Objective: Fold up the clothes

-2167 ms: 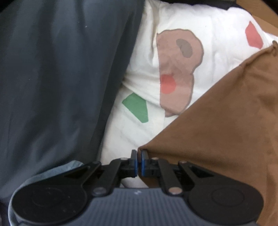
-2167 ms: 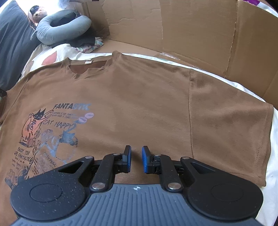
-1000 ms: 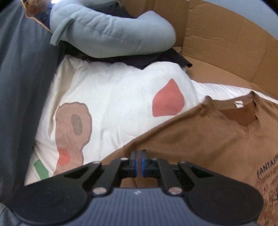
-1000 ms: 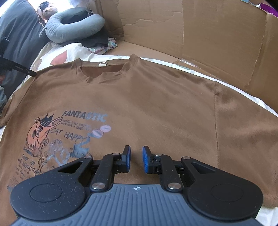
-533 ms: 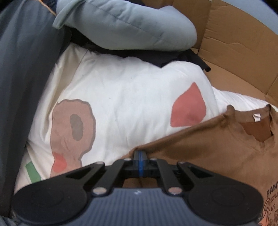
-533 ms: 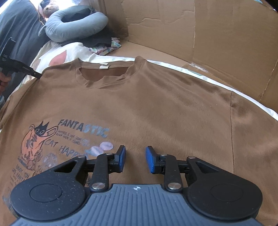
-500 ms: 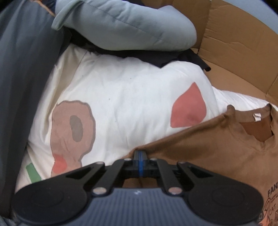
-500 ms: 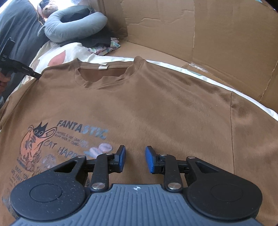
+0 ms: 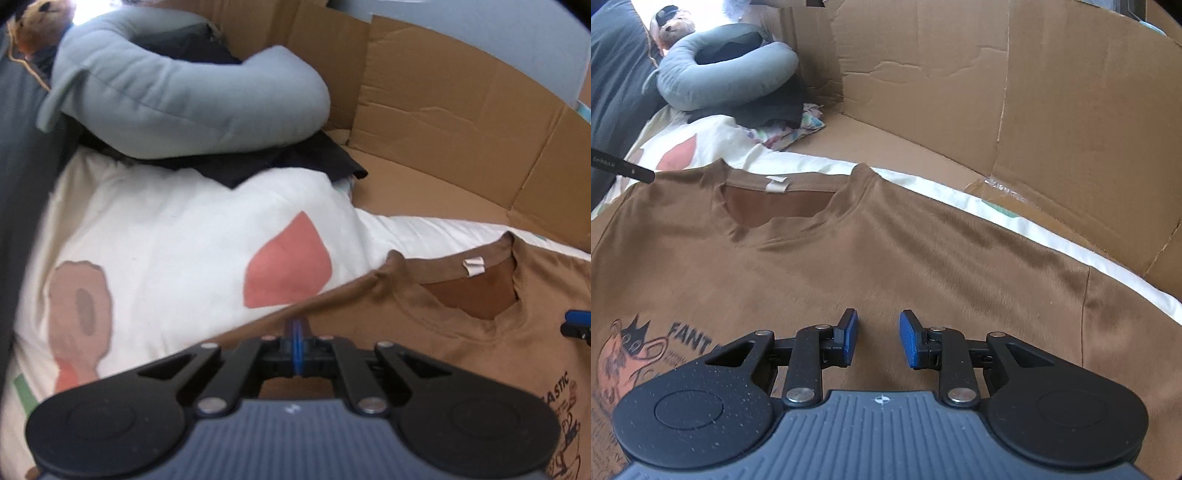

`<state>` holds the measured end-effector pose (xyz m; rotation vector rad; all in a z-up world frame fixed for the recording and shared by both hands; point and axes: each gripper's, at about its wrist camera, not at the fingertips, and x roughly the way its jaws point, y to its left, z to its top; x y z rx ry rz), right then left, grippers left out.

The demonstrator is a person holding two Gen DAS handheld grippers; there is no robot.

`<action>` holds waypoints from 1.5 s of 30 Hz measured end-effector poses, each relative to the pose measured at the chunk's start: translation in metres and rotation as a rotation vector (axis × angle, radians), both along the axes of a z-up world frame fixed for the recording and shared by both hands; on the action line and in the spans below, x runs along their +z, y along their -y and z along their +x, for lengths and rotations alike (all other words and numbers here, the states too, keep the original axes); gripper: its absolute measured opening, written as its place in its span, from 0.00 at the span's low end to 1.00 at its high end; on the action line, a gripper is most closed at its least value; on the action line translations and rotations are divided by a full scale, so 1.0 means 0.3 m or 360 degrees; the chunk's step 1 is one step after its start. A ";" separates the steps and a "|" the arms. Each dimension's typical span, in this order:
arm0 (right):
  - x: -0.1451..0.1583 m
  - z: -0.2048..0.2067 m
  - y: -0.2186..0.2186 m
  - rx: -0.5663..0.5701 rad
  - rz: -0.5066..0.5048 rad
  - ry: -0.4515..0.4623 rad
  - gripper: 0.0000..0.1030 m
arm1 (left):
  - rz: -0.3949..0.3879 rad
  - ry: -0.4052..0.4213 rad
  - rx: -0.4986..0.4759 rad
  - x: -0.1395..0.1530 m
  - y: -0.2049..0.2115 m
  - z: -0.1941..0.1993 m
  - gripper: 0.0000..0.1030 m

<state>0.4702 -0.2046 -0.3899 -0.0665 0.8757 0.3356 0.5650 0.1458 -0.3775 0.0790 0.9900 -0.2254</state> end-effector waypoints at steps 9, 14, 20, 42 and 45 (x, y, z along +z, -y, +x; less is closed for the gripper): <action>-0.023 0.075 -0.015 -0.0037 -0.0004 0.0028 0.32 | 0.0020 0.0017 0.0015 -0.058 0.022 0.053 0.02; 0.007 0.127 -0.017 -0.0072 0.0048 0.0077 0.32 | 0.0009 0.0033 0.0046 -0.049 0.042 0.054 0.02; 0.035 0.174 0.013 -0.0137 0.0026 0.0116 0.30 | -0.0086 0.0076 0.0009 -0.031 0.100 0.023 0.02; -0.039 0.295 0.167 -0.0508 0.0031 -0.0006 0.26 | -0.0110 0.0042 0.0039 -0.136 0.174 0.098 0.02; -0.016 0.298 0.157 -0.0549 0.0052 0.0017 0.28 | -0.0123 0.0044 0.0052 -0.141 0.178 0.103 0.02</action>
